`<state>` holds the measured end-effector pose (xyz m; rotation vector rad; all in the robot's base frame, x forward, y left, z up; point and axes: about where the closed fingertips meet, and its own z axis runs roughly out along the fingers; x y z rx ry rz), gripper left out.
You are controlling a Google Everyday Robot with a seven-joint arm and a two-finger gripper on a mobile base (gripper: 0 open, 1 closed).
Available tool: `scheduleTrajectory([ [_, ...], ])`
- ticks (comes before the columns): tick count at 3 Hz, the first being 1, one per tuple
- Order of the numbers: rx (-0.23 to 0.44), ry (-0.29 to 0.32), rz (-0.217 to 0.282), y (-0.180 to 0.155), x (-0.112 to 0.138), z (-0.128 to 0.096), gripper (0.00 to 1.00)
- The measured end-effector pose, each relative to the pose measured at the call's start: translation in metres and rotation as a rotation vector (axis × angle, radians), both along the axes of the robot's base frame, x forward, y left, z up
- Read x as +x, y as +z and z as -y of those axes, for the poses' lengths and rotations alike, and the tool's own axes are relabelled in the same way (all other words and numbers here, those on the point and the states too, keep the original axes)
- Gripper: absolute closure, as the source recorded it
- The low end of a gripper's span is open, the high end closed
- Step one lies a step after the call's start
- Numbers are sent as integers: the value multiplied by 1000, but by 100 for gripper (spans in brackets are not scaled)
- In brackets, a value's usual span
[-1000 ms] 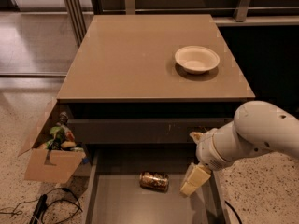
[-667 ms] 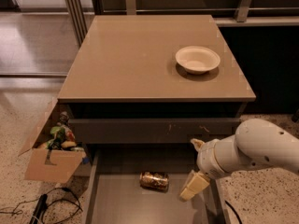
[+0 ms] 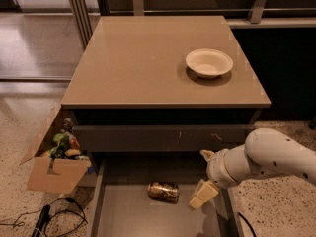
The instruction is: Pick orange can from middle drawer and place on counter
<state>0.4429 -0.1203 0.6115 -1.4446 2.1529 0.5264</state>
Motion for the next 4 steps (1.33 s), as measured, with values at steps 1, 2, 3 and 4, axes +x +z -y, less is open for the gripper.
scheduleTrajectory([
  [1, 22, 15, -11, -33, 7, -19, 0],
  [2, 68, 34, -47, -81, 17, -49, 0],
  [3, 97, 60, -77, -123, 19, -73, 0],
  [4, 120, 92, -56, -151, 23, -89, 0],
])
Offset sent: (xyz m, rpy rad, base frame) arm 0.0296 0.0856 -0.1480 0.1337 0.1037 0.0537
